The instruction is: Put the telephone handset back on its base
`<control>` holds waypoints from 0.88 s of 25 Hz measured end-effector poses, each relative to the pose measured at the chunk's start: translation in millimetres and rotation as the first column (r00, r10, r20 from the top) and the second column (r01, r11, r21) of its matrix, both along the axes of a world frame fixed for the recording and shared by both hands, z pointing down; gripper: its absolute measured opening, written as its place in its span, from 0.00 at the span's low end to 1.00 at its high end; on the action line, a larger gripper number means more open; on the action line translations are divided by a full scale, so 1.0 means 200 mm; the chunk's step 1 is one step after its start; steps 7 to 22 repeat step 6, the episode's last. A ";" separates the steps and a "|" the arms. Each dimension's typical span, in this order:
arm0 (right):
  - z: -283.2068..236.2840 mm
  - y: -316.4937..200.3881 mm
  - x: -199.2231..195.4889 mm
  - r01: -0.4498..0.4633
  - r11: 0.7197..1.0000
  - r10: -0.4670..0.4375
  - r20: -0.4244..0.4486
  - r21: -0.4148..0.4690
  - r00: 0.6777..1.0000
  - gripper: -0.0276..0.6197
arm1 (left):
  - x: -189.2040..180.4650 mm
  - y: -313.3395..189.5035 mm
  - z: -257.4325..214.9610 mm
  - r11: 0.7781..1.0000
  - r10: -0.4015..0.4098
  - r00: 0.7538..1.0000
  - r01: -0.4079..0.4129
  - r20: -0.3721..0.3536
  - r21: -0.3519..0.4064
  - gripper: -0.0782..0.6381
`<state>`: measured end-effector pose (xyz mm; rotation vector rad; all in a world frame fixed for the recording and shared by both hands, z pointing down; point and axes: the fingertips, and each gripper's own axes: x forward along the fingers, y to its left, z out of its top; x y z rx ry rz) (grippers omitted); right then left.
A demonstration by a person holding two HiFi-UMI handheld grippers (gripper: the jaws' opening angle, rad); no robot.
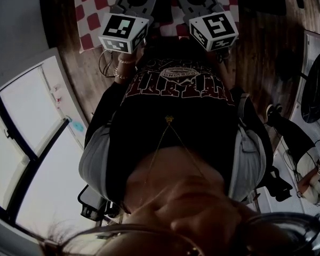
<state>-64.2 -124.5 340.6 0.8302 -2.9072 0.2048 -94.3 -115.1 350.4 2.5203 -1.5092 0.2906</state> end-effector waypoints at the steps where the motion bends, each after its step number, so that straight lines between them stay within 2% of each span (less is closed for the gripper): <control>1: 0.00 0.00 0.00 0.002 1.000 -0.002 -0.004 0.001 1.000 0.07 | 0.00 0.00 0.00 1.000 0.002 1.000 -0.002 -0.002 -0.001 0.12; 6: 0.01 0.01 -0.02 0.005 1.000 -0.004 -0.013 0.007 1.000 0.07 | 0.00 0.00 -0.02 1.000 0.000 1.000 0.000 0.003 0.022 0.12; 22: 0.01 0.01 -0.02 0.005 1.000 -0.004 -0.013 0.007 1.000 0.07 | 0.00 0.00 -0.02 1.000 0.000 1.000 0.000 0.003 0.022 0.12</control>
